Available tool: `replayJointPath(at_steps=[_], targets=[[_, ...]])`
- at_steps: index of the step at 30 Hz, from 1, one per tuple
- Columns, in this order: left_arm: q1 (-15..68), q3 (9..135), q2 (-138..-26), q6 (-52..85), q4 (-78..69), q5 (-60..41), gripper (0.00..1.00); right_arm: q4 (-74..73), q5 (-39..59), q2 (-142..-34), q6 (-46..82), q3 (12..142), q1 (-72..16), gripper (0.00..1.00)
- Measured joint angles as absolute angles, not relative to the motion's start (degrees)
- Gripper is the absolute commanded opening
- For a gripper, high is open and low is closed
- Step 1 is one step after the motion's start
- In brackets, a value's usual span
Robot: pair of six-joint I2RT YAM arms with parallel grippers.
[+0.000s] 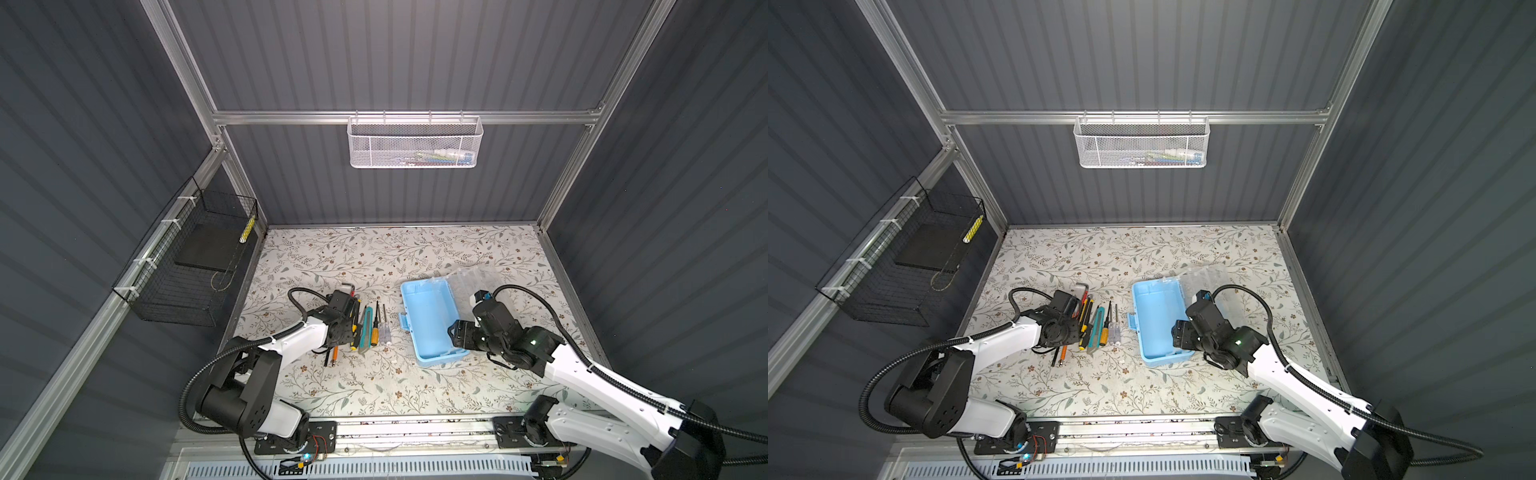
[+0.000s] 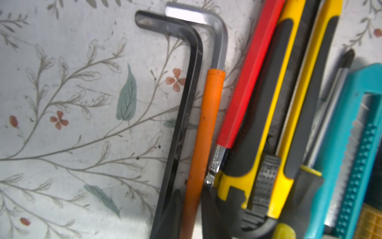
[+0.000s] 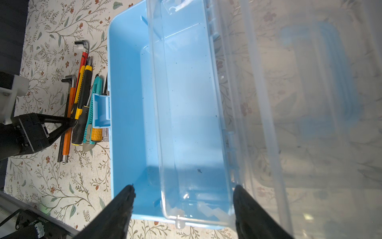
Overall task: Pack the tool kit
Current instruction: 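Lower the left gripper over the tools while the right gripper withdraws beside the box, then grasp the orange-handled hex key with the left gripper and lift it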
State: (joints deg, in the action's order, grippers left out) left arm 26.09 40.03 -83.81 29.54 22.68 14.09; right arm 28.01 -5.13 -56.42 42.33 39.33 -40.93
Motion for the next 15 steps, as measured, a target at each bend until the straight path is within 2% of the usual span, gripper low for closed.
replayJointPath(at_steps=[3, 10, 15], targets=[[26.1, 40.7, -84.5, 29.1, 22.8, 14.1, 0.15, 27.8, -4.9, -56.1, 42.2, 39.3, -40.5, 0.76], [26.1, 41.5, -85.3, 28.9, 22.9, 14.1, 0.0, 27.6, -4.3, -55.6, 41.9, 39.3, -40.0, 0.76], [26.1, 41.6, -85.2, 28.9, 23.2, 14.0, 0.0, 27.6, -4.2, -55.8, 41.7, 39.3, -40.0, 0.76]])
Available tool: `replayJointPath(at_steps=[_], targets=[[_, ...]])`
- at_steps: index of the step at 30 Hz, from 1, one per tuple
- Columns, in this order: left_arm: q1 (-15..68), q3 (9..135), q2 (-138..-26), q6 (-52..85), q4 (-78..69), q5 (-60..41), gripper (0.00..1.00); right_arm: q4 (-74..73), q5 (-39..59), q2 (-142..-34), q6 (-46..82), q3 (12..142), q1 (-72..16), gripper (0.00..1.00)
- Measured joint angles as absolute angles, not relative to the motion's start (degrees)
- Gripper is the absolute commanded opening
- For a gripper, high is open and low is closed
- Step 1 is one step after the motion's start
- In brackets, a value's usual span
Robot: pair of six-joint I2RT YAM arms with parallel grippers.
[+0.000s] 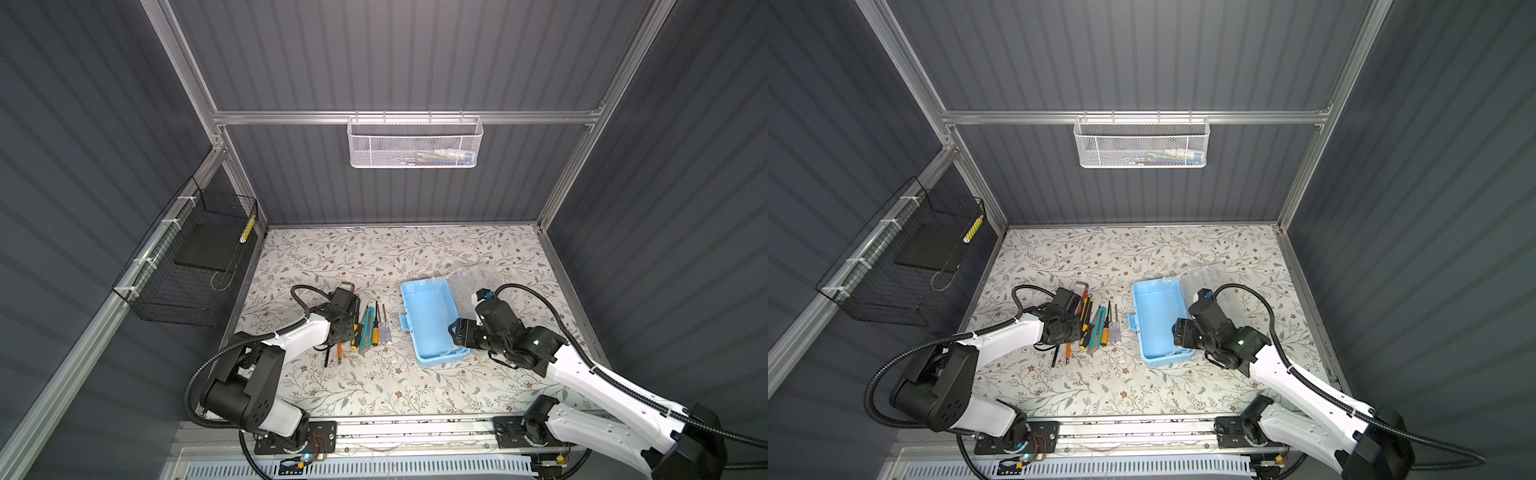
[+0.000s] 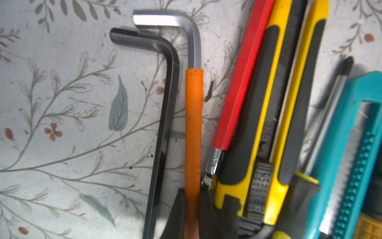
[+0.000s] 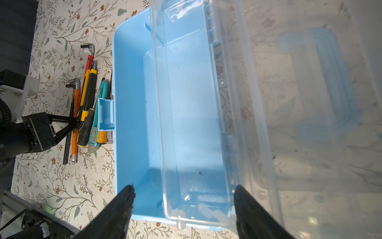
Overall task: Pack the tool kit
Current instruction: 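Grasp the orange-handled hex key with the left gripper and lift it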
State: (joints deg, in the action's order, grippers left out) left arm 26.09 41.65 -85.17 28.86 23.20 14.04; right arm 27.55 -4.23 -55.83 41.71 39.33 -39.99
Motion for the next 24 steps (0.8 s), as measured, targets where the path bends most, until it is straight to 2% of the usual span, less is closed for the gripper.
replayJointPath(at_steps=[6, 13, 18, 24], targets=[[26.1, 42.7, -78.1, 28.9, 26.0, 13.1, 0.0, 27.7, -4.0, -56.7, 41.3, 40.3, -40.0, 0.76], [26.9, 50.1, -67.8, 30.8, 28.0, 9.9, 0.0, 27.6, -3.9, -56.8, 41.3, 42.0, -40.0, 0.76], [35.8, 52.1, -65.1, 37.3, 25.1, 10.5, 0.0, 28.2, -4.2, -55.9, 41.3, 42.6, -39.6, 0.76], [48.6, 52.1, -70.1, 46.7, 15.5, 12.1, 0.0, 28.9, -4.5, -54.0, 41.4, 43.4, -38.4, 0.76]])
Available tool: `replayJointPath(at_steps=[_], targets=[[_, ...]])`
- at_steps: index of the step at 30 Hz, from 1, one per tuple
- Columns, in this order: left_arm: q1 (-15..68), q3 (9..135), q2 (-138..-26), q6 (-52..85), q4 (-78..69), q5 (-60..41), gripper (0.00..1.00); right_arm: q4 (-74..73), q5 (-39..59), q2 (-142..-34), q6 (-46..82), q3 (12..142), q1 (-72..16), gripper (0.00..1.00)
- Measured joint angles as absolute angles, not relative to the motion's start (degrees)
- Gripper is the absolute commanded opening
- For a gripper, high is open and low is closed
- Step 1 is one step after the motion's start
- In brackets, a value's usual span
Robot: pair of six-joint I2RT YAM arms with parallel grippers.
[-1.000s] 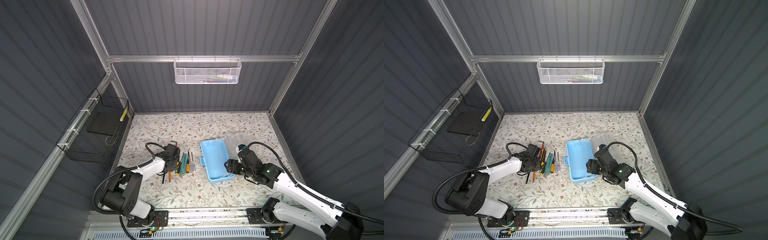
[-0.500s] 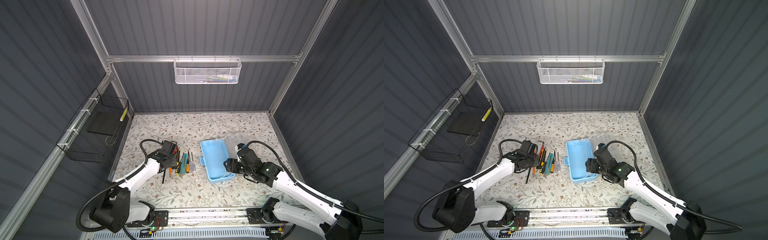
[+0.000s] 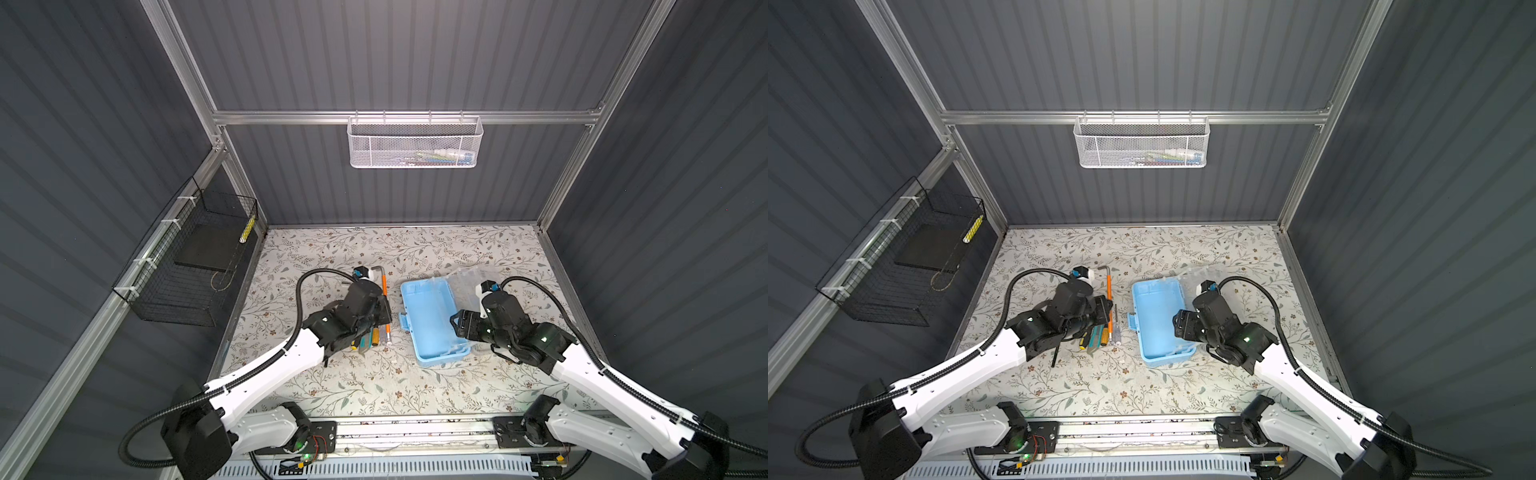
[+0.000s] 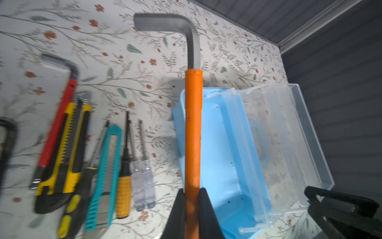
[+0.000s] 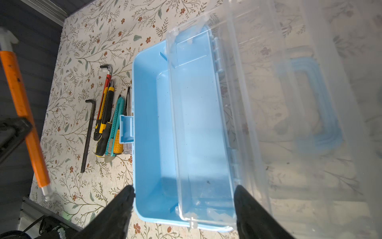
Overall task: Pack the tool kit
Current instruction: 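Grasp the orange-handled hex key with the left gripper and lift it, then carry the orange hex key into the blue box and open the left gripper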
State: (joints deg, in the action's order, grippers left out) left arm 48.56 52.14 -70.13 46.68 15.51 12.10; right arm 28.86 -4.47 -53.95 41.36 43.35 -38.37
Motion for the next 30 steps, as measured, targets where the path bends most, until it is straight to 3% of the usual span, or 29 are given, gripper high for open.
replayJointPath(at_steps=[8, 20, 30], targets=[[57.1, 56.1, -83.1, 52.1, 7.7, 15.6, 0.0, 29.5, -4.4, -51.2, 41.3, 43.3, -37.4, 0.76], [57.5, 66.4, -97.8, 54.4, 6.3, 17.6, 0.0, 30.9, -2.9, -47.8, 40.8, 41.1, -33.1, 0.76], [57.5, 66.7, -99.7, 56.0, 9.2, 18.0, 0.0, 30.8, -0.7, -47.2, 39.7, 39.1, -30.4, 0.77]])
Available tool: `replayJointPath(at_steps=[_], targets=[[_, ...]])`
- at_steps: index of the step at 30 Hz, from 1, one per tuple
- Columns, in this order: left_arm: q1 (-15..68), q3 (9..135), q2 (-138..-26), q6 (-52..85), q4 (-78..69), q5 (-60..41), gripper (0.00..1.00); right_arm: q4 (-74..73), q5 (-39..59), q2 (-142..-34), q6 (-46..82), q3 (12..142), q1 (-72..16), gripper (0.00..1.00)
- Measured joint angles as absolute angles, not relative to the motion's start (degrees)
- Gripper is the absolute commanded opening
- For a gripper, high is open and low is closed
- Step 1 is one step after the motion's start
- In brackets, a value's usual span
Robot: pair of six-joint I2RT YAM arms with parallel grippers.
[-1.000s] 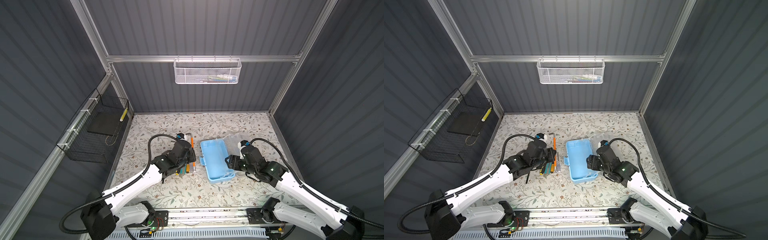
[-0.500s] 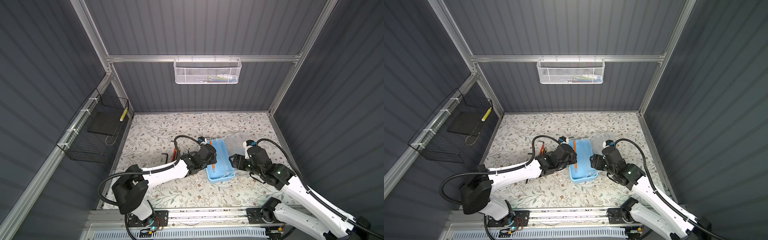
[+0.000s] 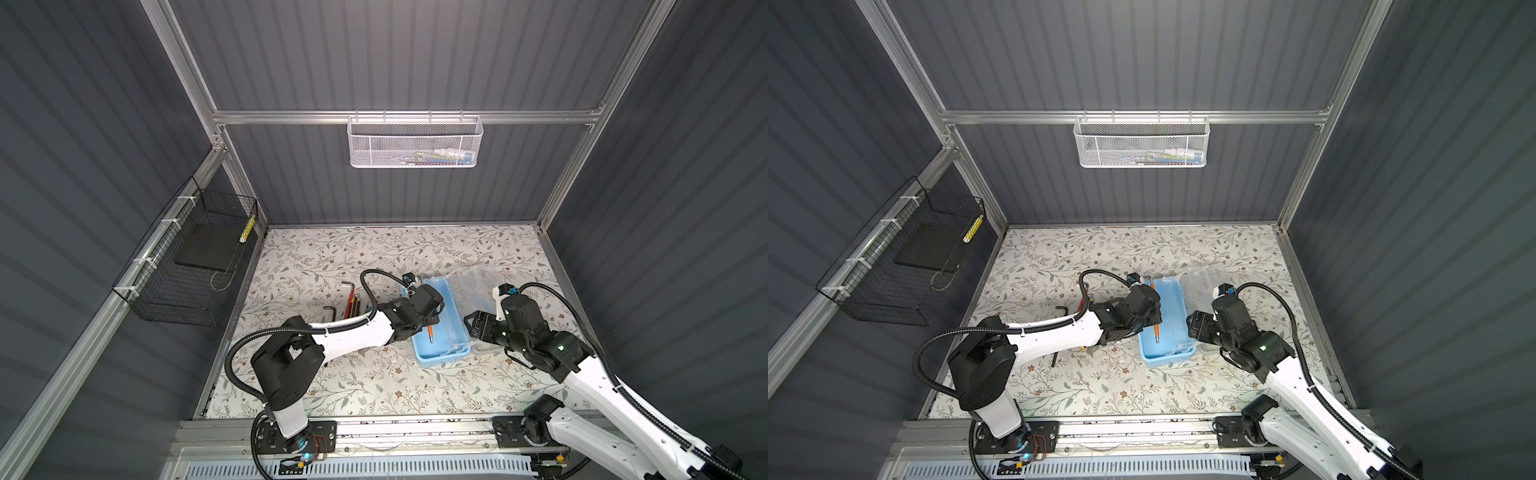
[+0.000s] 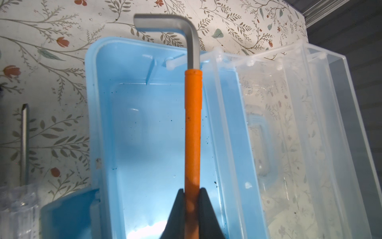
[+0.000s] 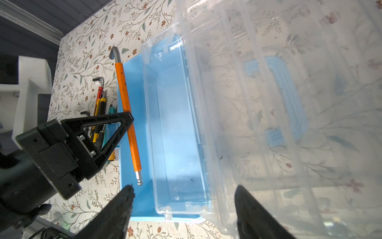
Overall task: Pack the tool kit
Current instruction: 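Carry the orange hex key into the blue box and open the left gripper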
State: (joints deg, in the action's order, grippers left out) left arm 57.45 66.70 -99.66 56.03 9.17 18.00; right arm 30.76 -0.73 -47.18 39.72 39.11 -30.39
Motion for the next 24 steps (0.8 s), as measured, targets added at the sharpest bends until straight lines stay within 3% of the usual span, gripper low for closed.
replayJointPath(at_steps=[22, 23, 24], targets=[[49.0, 73.2, -110.7, 51.8, 10.9, 8.3, 0.0, 25.3, 2.7, -51.0, 38.0, 38.0, -27.0, 0.78], [49.0, 73.7, -111.0, 51.4, 11.0, 8.2, 0.01, 25.2, 2.7, -51.3, 37.9, 38.0, -27.0, 0.78], [49.0, 74.2, -111.3, 51.1, 11.2, 8.2, 0.11, 25.1, 2.7, -51.5, 37.8, 38.1, -26.9, 0.78]])
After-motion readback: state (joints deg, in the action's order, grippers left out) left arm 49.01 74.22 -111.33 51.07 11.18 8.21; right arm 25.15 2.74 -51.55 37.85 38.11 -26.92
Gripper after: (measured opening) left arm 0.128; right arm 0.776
